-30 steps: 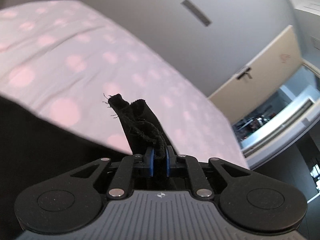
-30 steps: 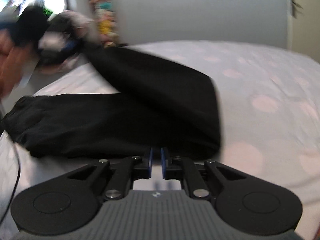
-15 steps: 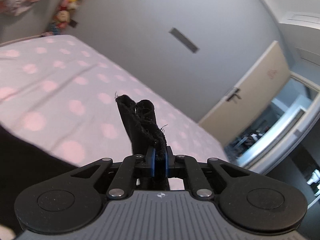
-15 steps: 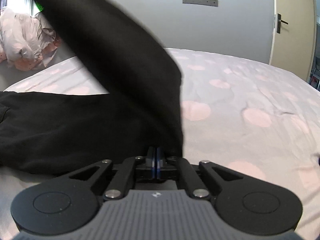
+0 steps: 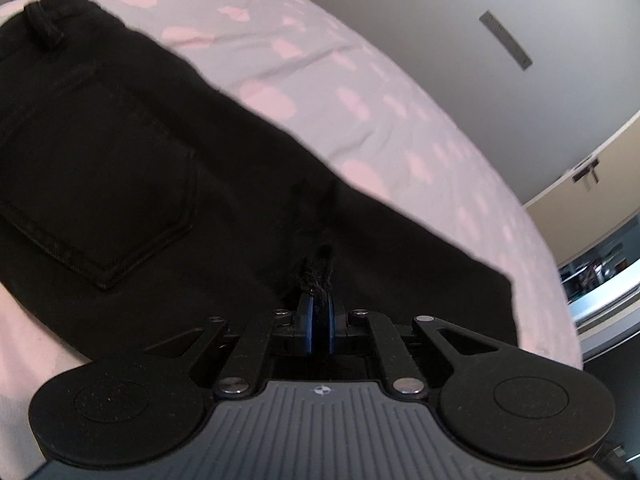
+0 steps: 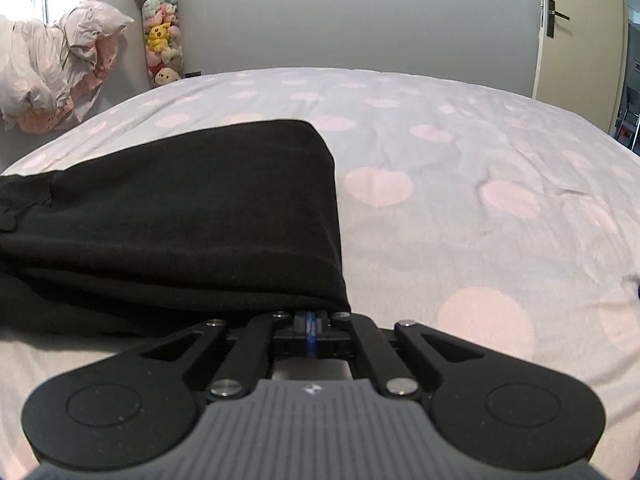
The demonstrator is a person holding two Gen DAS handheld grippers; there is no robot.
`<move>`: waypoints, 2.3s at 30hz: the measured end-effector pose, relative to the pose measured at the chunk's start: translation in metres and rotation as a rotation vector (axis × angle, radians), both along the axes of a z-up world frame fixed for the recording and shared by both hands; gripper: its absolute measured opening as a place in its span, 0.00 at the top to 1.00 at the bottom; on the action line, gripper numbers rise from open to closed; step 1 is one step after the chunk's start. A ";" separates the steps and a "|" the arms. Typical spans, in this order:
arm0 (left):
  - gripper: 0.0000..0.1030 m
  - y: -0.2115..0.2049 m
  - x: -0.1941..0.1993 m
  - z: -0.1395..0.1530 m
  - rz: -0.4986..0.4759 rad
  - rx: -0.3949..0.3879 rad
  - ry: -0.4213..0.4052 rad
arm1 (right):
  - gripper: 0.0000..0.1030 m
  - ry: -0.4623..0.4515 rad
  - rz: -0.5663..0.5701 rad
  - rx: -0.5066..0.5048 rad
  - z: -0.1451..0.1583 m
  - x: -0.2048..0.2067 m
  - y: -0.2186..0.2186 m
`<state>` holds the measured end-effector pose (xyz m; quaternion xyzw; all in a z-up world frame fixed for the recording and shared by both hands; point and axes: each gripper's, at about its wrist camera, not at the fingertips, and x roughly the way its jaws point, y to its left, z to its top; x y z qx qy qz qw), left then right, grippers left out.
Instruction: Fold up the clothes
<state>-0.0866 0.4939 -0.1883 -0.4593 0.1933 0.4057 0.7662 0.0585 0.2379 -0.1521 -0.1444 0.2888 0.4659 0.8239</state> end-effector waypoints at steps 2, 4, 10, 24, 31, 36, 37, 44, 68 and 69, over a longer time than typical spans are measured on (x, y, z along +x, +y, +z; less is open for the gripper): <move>0.91 0.001 0.000 -0.005 -0.004 0.007 0.002 | 1.00 0.027 0.005 -0.008 0.002 0.002 -0.002; 0.88 -0.001 -0.001 0.001 -0.015 0.033 0.010 | 1.00 0.061 0.010 -0.023 0.008 0.004 -0.006; 0.73 -0.006 -0.006 0.023 -0.054 0.122 0.037 | 0.95 0.059 0.023 -0.006 0.038 -0.006 -0.041; 0.70 0.019 0.030 0.031 -0.171 0.230 0.129 | 0.93 0.012 0.151 0.074 0.048 0.040 0.069; 0.76 0.033 0.034 0.001 -0.174 0.181 0.169 | 0.98 0.088 0.058 -0.030 0.005 0.079 0.090; 0.76 0.029 0.028 0.014 -0.172 0.192 0.148 | 0.96 0.050 0.025 -0.032 0.025 0.074 0.093; 0.76 0.028 0.029 0.018 -0.174 0.204 0.136 | 0.96 0.055 0.034 -0.002 0.031 0.072 0.089; 0.76 0.036 0.053 0.031 -0.226 0.246 0.115 | 0.93 0.083 0.158 0.068 0.041 0.060 0.123; 0.91 -0.038 0.041 0.021 -0.272 0.274 0.225 | 0.87 0.033 0.051 0.111 0.039 0.022 0.010; 0.91 -0.040 0.042 0.017 -0.270 0.273 0.234 | 0.86 0.039 0.052 0.094 0.034 0.022 0.011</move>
